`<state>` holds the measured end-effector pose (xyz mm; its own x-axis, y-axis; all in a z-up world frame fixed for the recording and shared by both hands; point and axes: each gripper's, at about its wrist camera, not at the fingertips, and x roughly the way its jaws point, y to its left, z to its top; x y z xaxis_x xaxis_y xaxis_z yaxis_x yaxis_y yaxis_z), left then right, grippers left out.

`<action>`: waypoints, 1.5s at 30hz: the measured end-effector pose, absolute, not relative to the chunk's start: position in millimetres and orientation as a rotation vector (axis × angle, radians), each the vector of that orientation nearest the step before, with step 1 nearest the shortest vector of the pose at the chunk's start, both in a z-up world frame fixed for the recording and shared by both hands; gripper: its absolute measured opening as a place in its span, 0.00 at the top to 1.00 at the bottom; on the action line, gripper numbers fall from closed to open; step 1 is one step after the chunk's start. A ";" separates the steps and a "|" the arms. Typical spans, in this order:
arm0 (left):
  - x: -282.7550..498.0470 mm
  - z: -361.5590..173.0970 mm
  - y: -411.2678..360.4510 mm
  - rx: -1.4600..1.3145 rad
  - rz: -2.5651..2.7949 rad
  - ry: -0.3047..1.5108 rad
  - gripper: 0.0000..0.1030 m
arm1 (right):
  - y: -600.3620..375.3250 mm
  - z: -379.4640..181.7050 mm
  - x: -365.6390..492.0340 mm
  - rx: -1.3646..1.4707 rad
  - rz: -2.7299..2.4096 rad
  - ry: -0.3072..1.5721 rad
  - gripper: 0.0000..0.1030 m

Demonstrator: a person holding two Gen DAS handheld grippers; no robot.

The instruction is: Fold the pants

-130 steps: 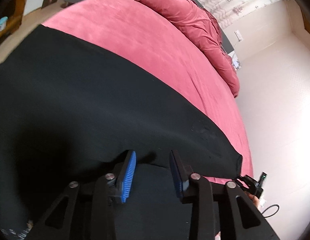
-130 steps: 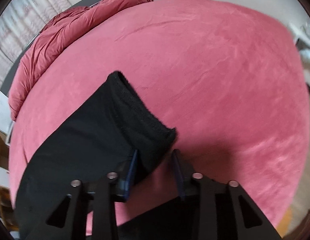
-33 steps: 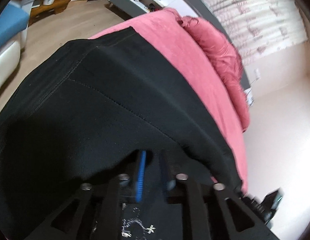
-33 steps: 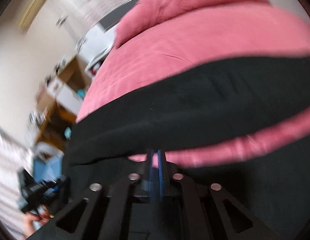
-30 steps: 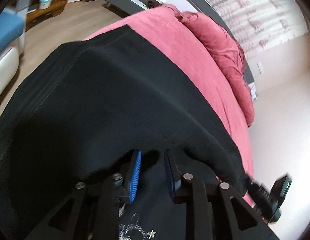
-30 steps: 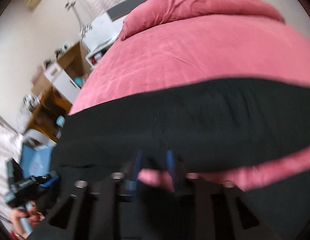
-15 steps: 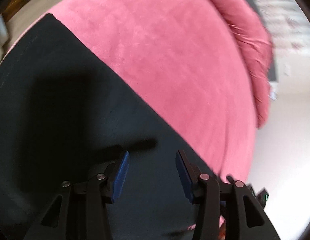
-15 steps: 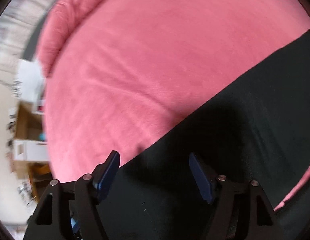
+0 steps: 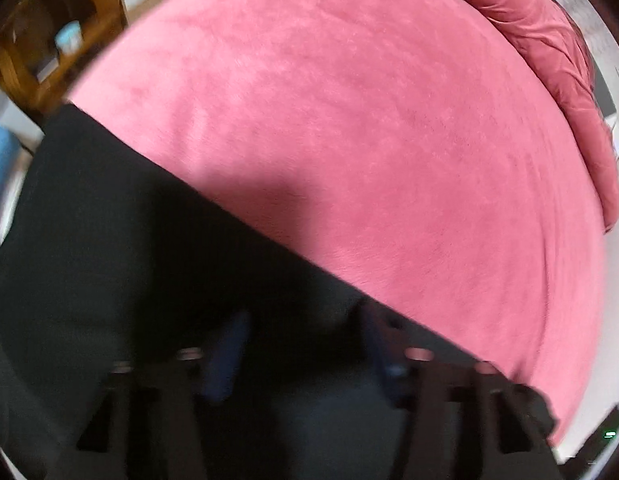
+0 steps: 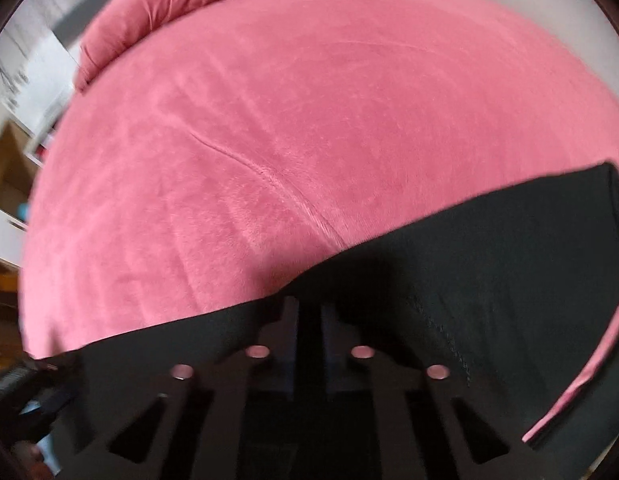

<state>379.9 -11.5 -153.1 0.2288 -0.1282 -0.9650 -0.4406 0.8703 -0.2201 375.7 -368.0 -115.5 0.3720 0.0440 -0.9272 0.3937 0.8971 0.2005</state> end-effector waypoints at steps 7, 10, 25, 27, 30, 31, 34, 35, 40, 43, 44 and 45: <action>330.6 -147.5 30.7 -0.661 0.071 1.258 1.00 | -389.1 -95.5 326.8 0.580 -0.118 1.062 0.94; 296.6 -153.3 47.8 -0.769 0.015 1.237 1.00 | -387.0 -83.9 289.8 0.625 -0.066 1.000 0.94; 179.8 -137.5 51.6 -0.968 -0.184 0.955 0.45 | -370.8 -128.9 124.0 0.695 -0.051 0.911 0.95; 181.8 -132.4 43.0 -0.949 -0.139 0.968 0.30 | -372.5 -138.4 114.5 0.703 -0.052 0.913 0.95; 197.3 -121.6 22.8 -0.829 -0.061 1.026 0.28 | -369.4 -146.9 114.9 0.692 -0.053 0.902 0.95; 207.3 -122.4 20.8 -0.767 -0.020 1.058 0.28 | -367.8 -149.8 114.6 0.700 -0.048 0.895 0.95; 233.6 -123.2 11.0 -0.645 0.070 1.108 0.28 | -363.9 -157.9 115.0 0.700 -0.039 0.896 0.95; 238.7 -125.4 10.0 -0.623 0.094 1.132 0.31 | -364.6 -159.5 114.0 0.704 -0.036 0.896 0.95; 245.3 -136.7 30.0 -0.653 0.116 1.129 0.78 | -374.0 -173.9 122.4 0.790 0.006 0.896 1.00; 218.4 -149.7 44.3 -0.758 0.022 1.092 0.88 | -386.0 -177.6 117.9 0.888 0.071 0.845 0.94; 211.9 -148.8 44.8 -0.772 0.002 1.080 0.90 | -390.4 -177.4 116.7 0.909 0.087 0.821 0.91; 203.0 -147.5 50.0 -0.792 -0.026 1.055 0.91 | -393.3 -176.0 116.1 0.916 0.091 0.804 0.77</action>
<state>203.0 50.0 -147.5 0.5196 -0.3799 -0.7653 -0.3415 0.7287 -0.5936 116.1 -393.3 -176.0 0.7112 0.3949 -0.5816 0.2547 0.6263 0.7368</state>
